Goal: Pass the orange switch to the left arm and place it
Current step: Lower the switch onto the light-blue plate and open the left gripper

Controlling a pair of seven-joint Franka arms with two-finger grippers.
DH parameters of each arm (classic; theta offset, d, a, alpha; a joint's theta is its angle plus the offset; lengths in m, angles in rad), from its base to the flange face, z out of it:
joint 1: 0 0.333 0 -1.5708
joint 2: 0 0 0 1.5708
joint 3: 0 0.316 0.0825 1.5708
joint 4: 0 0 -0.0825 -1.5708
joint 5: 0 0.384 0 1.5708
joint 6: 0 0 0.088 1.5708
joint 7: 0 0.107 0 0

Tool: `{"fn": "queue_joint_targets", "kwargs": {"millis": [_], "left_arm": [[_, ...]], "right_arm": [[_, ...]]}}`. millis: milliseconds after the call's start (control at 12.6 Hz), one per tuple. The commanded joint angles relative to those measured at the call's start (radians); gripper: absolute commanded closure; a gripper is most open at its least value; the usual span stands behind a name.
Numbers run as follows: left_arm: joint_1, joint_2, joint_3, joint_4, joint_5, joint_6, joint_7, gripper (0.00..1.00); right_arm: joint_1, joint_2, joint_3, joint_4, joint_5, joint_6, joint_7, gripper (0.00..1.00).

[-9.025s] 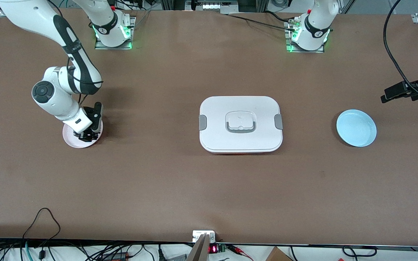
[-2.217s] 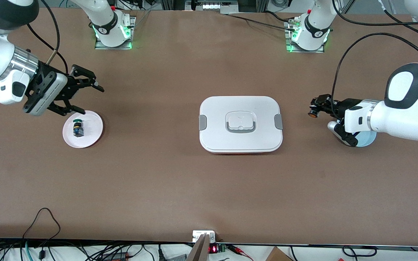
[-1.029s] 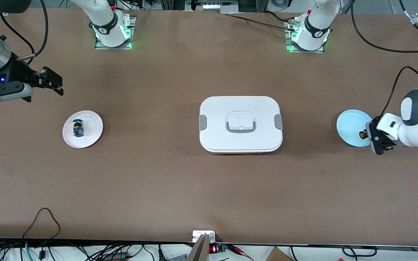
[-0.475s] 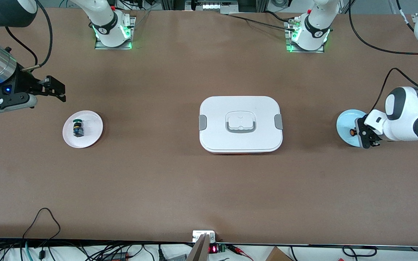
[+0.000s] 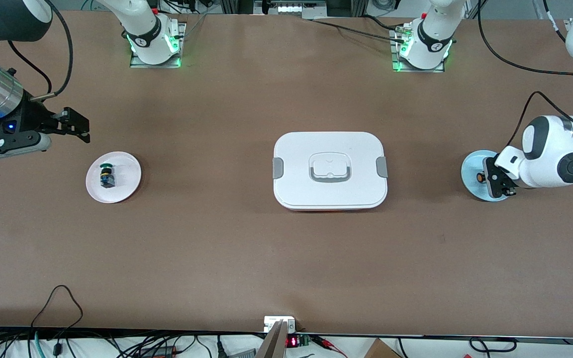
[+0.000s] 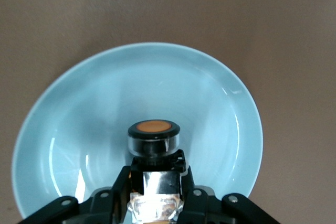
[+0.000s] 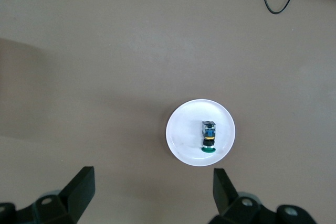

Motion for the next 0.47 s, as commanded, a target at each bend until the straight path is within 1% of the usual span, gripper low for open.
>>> {"fn": "queue_joint_targets", "kwargs": {"millis": [0,79,238,396], "left_arm": [[0.049,-0.032,-0.027,-0.034,0.022,0.011,0.029,0.00],[0.044,-0.043,-0.036,-0.025,0.022,-0.018,0.028,0.00],[0.049,-0.082,-0.093,0.010,0.009,-0.123,0.009,0.00],[0.049,-0.093,-0.126,0.108,-0.032,-0.277,-0.026,0.00]], "right_arm": [[0.003,0.010,0.006,0.023,-0.006,-0.008,0.020,0.00],[0.004,0.010,0.006,0.023,-0.009,-0.008,0.020,0.00],[0.003,0.010,0.006,0.023,-0.010,-0.008,0.020,0.00],[0.001,0.010,0.006,0.023,-0.012,-0.008,0.020,0.00]]}}
